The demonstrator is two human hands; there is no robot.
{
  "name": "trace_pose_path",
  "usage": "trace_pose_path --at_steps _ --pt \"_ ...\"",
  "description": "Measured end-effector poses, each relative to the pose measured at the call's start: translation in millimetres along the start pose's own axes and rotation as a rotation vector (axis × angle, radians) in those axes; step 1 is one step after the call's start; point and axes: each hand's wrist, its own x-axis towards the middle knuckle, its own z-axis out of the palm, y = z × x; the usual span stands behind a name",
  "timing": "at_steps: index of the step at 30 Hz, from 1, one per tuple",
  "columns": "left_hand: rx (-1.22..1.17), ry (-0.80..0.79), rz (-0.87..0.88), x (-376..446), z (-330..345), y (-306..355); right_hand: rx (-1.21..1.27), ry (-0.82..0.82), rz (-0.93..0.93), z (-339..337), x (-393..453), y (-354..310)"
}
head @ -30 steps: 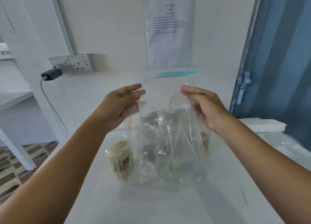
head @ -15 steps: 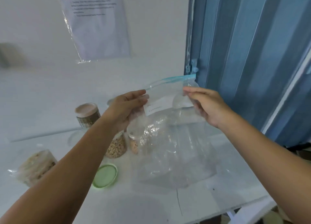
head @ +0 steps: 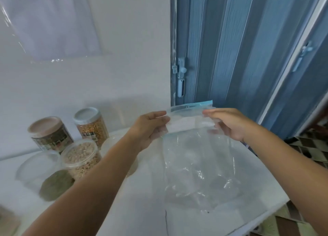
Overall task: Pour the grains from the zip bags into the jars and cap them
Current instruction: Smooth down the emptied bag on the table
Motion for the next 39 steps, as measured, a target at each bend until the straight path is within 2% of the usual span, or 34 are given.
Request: trace_pose_path --at_steps 6,14,19,24,27,30,32,34,35,39 --pt "0.056 0.071 -0.038 8 39 -39 -0.109 -0.019 0.042 -42 22 27" --pt "0.121 0.244 -0.050 1 79 -81 -0.220 -0.195 0.102 -82 50 57" --pt "0.215 0.305 -0.070 0 88 -99 -0.368 -0.230 0.054 -86 68 68" --pt "0.450 0.309 -0.079 -1 83 -107 -0.627 -0.283 -0.111 -85 78 84" --pt "0.693 0.342 -0.070 3 85 -105 -0.939 -0.202 -0.234 -84 86 88" --pt "0.939 0.297 -0.093 4 93 -96 -1.339 -0.124 -0.322 -79 70 73" --pt "0.997 0.259 -0.117 7 96 -92 -1.428 -0.101 -0.481 -69 58 59" --pt "1.048 0.217 -0.157 8 97 -88 -1.382 -0.223 -0.569 -55 50 50" --pt "1.069 0.203 -0.184 9 96 -85 -1.341 -0.317 -0.537 -47 48 49" --pt "1.120 0.135 -0.292 6 87 -64 -1.353 -0.580 -0.256 -29 48 69"
